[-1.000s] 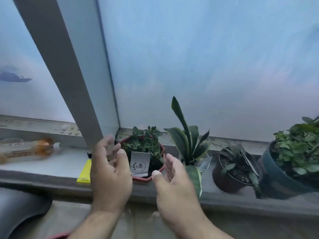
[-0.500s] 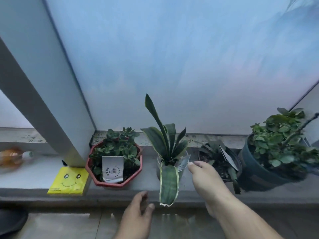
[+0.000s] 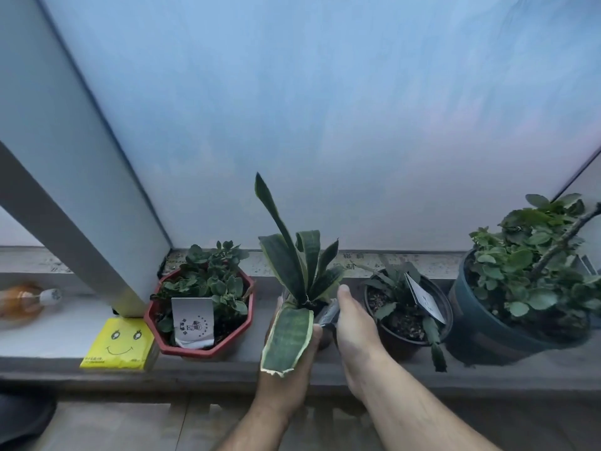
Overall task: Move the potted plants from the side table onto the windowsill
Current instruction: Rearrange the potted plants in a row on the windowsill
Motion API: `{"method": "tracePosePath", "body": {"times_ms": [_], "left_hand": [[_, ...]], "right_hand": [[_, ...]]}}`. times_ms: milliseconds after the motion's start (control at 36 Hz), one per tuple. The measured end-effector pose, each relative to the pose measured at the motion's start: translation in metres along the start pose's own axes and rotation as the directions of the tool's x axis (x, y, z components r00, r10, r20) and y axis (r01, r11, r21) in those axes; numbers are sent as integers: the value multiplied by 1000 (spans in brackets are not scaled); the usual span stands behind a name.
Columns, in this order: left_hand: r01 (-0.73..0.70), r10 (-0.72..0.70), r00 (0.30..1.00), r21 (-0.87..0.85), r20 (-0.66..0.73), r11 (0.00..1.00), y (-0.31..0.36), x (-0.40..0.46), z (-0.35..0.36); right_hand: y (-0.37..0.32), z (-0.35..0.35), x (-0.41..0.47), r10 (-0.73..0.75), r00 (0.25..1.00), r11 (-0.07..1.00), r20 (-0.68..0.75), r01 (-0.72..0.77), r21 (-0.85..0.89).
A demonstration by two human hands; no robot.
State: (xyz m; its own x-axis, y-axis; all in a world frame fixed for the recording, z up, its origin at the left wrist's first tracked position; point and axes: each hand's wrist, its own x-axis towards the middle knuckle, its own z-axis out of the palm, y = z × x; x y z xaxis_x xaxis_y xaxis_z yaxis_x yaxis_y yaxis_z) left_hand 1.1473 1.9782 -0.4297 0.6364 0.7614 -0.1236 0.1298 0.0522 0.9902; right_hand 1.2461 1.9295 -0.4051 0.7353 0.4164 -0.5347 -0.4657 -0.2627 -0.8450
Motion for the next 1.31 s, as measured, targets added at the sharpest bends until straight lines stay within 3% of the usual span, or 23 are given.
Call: {"method": "tracePosePath", "body": {"times_ms": [56, 111, 333, 444, 583, 861, 1167, 1306], "left_hand": [[67, -68, 998, 83, 4, 994, -5, 7, -3], [115, -114, 993, 39, -17, 993, -9, 14, -4], [170, -170, 985, 118, -2, 978, -15, 10, -11], [198, -192, 980, 118, -56, 973, -12, 6, -8], [116, -113, 993, 74, -41, 991, -8, 15, -12], [124, -130, 990, 86, 60, 988, -10, 20, -20], [123, -183, 968, 314, 170, 941, -1, 36, -35], [79, -198, 969, 579, 146, 811, 25, 33, -36]], "right_hand": [[0, 1, -6, 1, 1000, 1000, -2, -1, -23], [1, 2, -11, 14, 1000, 999, -2, -14, -42], [0, -3, -12, 16, 990, 997, -141, -27, -76], [-2, 3, -11, 6, 993, 1000, -118, -7, -12], [6, 0, -9, 50, 991, 995, -128, -38, 93], [9, 4, -13, 80, 977, 989, -200, -52, 141], [0, 2, -24, 120, 959, 984, -256, -80, 159], [-2, 2, -26, 118, 962, 983, -245, -79, 163]]}}
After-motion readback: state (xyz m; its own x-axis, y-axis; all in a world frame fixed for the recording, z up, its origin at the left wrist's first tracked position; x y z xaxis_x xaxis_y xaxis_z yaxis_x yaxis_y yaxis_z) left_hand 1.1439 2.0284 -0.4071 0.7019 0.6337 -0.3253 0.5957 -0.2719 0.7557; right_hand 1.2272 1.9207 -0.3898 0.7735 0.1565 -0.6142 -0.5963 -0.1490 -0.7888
